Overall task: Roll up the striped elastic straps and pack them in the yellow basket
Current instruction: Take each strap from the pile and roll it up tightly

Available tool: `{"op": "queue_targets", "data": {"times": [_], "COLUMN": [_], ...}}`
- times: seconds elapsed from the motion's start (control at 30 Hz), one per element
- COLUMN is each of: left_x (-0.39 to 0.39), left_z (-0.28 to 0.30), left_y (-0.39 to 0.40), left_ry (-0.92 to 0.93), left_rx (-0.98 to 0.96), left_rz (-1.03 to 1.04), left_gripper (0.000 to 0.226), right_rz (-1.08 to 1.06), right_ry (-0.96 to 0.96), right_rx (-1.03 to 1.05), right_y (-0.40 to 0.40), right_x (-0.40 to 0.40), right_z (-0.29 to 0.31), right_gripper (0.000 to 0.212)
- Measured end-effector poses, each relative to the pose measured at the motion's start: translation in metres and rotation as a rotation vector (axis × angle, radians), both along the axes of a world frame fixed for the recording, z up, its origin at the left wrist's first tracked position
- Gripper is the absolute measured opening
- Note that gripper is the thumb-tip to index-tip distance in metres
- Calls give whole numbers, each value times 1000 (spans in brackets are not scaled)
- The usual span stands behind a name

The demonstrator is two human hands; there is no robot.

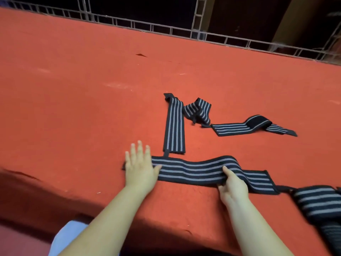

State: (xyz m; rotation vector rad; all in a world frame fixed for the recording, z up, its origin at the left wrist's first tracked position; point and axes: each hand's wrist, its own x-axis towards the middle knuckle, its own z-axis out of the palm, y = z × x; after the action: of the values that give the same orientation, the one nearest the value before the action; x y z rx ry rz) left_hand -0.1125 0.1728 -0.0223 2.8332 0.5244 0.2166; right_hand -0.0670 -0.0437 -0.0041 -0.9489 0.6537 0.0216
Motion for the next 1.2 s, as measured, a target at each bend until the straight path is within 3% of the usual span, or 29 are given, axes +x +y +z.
{"op": "queue_targets", "data": {"times": [0.07,0.17,0.23,0.33,0.43,0.53,0.67,0.8,0.9,1.03,1.2], "left_x": [3,8,13,24,40,57,73,83,92,104,135], "left_z": [-3,-4,2,10,13,14,15,12,11,13,18], "left_y": [-17,-34,-44,-65,-96,-130,-166,-186,-190,-184,-167], "left_ry": [114,151,93,53,143,171,224,239,243,227,176], "left_rx": [-27,-83,-109,-177,-233,-235,-214,-202,-240,-315,-623], "left_rz": [-162,-144,-161,-430,-634,-737,-813,-853,-859,-833,-560], "left_gripper": [66,60,57,60,55,50,46,45,43,40,36], "right_rz": [-32,-151,-232,-282,-271,-213,-196,-185,-186,-192,-144], "right_ry": [-18,-73,-96,-133,-133,-104,-36,6,-28,-118,-283], "right_rx": [-11,-69,-196,-424,-684,-929,-972,-1066,-1044,-1179,-1293], "right_y": [-6,-28,-47,-70,-91,-117,-148,-162,-165,-161,-132], "right_x": [5,14,20,29,33,33,39,50,55,63,89], "right_z": [-1,3,5,1,1,8,16,15,13,14,15], "right_gripper": [11,14,20,24,7,35,58,44,51,57,49]}}
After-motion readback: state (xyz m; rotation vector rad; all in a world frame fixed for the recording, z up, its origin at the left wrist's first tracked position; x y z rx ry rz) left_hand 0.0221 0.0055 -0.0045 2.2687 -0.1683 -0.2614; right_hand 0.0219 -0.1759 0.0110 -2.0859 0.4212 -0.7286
